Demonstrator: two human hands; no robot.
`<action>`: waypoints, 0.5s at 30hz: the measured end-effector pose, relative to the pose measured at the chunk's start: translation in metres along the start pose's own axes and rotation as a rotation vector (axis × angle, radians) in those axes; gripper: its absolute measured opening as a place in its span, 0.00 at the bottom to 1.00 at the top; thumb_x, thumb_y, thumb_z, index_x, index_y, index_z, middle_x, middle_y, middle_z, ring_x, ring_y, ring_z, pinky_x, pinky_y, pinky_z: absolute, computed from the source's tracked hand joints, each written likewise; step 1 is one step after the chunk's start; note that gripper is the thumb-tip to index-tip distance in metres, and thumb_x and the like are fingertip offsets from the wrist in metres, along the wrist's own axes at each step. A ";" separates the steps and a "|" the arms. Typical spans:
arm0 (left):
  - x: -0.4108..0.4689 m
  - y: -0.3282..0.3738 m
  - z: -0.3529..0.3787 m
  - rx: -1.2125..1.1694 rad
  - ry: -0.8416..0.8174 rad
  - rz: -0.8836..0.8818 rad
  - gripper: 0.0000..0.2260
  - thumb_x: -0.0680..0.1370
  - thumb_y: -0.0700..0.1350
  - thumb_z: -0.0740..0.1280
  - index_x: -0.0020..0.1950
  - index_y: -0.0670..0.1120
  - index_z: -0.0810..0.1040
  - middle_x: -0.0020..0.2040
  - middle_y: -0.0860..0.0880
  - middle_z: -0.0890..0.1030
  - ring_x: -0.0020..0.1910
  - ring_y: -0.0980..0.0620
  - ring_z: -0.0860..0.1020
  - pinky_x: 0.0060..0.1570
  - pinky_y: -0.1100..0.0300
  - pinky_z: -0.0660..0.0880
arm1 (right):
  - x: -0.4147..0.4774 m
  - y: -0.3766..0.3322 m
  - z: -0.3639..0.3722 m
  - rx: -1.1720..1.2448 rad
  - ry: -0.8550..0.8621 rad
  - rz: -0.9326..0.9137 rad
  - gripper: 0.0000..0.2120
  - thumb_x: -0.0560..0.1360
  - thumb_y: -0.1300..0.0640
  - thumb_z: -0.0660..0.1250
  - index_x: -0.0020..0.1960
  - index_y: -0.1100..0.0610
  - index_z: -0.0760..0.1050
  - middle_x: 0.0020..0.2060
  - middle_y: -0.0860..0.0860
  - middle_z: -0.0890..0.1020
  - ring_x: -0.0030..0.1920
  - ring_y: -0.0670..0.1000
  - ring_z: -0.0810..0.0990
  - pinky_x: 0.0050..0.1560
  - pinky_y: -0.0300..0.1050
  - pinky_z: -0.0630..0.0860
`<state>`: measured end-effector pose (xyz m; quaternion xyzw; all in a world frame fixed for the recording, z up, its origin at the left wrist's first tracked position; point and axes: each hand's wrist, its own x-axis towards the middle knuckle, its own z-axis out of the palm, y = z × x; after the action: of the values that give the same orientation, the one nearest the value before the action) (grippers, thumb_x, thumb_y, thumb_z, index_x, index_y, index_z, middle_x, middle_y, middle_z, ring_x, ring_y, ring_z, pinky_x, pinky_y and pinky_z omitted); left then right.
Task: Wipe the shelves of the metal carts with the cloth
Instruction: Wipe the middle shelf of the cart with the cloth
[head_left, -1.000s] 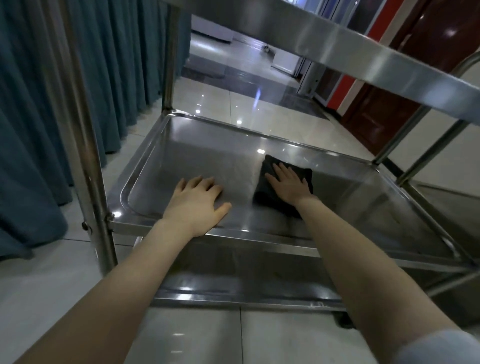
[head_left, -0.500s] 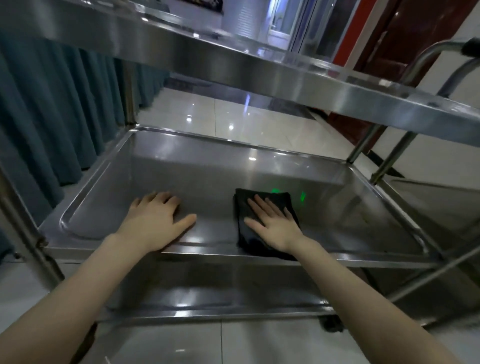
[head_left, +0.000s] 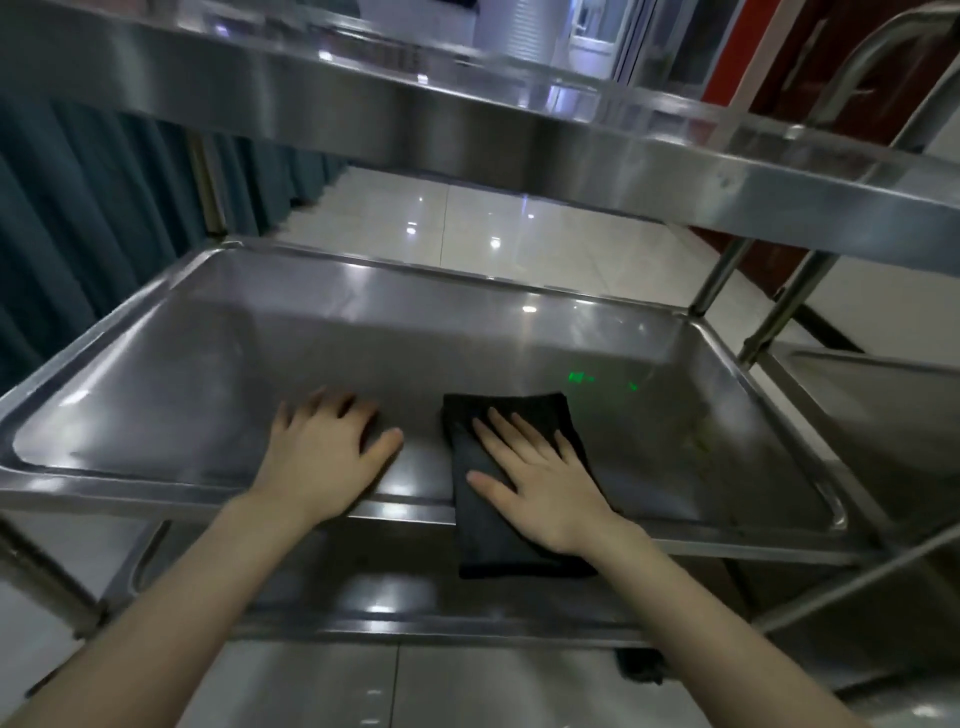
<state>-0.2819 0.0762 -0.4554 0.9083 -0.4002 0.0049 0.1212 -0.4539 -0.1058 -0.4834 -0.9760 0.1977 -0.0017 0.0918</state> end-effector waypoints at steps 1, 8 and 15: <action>0.002 0.015 0.003 -0.015 -0.007 0.007 0.31 0.75 0.68 0.48 0.69 0.54 0.71 0.71 0.48 0.70 0.71 0.44 0.66 0.70 0.45 0.62 | 0.004 0.004 0.000 -0.001 -0.013 0.004 0.37 0.71 0.26 0.36 0.78 0.37 0.41 0.78 0.36 0.43 0.75 0.39 0.38 0.74 0.52 0.37; 0.004 0.045 0.026 0.012 0.059 0.108 0.27 0.77 0.65 0.48 0.69 0.55 0.71 0.71 0.52 0.70 0.73 0.47 0.63 0.69 0.45 0.62 | 0.120 0.051 -0.015 0.050 0.042 0.174 0.32 0.79 0.32 0.45 0.79 0.43 0.46 0.79 0.44 0.46 0.78 0.48 0.43 0.74 0.61 0.39; 0.000 0.051 0.023 0.074 -0.001 0.140 0.27 0.78 0.65 0.44 0.73 0.60 0.67 0.76 0.55 0.64 0.76 0.52 0.58 0.74 0.45 0.53 | 0.049 0.052 -0.010 0.013 0.006 0.032 0.35 0.74 0.28 0.39 0.78 0.38 0.44 0.78 0.38 0.44 0.77 0.43 0.41 0.74 0.56 0.39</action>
<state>-0.3205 0.0379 -0.4664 0.8820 -0.4623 0.0277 0.0867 -0.4294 -0.1739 -0.4845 -0.9721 0.2134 -0.0045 0.0975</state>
